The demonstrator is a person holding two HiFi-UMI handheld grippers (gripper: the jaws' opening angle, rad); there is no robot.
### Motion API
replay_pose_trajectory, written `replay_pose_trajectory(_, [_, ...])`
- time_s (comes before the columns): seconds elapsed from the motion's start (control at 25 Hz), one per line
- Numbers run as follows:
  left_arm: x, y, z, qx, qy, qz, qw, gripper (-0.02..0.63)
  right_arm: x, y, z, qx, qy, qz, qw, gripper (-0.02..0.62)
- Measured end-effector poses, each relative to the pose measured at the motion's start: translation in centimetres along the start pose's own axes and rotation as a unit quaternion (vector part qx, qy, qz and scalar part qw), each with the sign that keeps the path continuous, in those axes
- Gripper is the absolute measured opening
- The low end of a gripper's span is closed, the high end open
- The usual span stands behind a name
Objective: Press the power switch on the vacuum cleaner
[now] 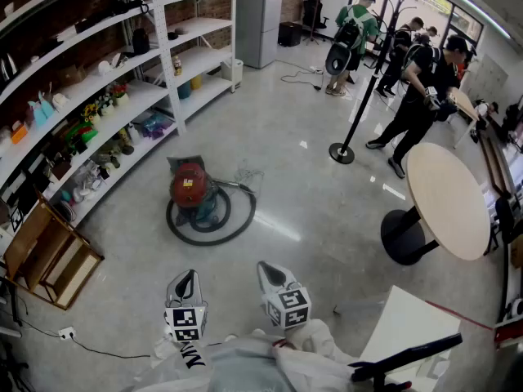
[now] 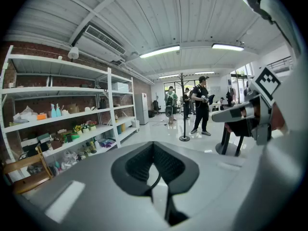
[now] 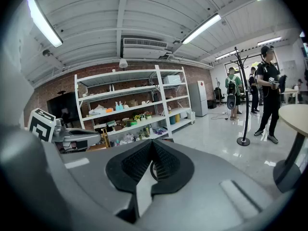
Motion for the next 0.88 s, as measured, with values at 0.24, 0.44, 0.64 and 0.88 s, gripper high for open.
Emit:
replay_pose_trajectory(0.24, [-0.1, -0.1, 0.0, 0.001, -0.003, -0.002, 1.0, 0.0, -0.1, -0.1, 0.3, 0.002, -0.003, 0.002, 1.0, 0.0])
replay_pose_trajectory(0.44, [-0.3, -0.1, 0.0, 0.006, -0.009, -0.004, 0.9999, 0.0, -0.1, 0.1, 0.4, 0.01, -0.003, 0.006, 1.0, 0.0])
replay_pose_trajectory(0.64, [-0.4, -0.1, 0.2, 0.01, -0.011, -0.003, 0.9999, 0.0, -0.3, 0.1, 0.7, 0.02, 0.0, 0.016, 1.0, 0.0])
replay_pose_trajectory(0.88, [0.0, -0.1, 0.7, 0.017, -0.01, 0.0, 0.9998, 0.0, -0.1, 0.5, 1.1, 0.029, 0.002, 0.015, 0.999, 0.0])
Point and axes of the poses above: the fingertips, and each gripper's own axes: z forward along the fingers, y to its right, x out of its top, the point moved 5 cm from there along -z, backward along the fingers, and after that the axes turned 3 degrees about -x, right-handed, at the moved point
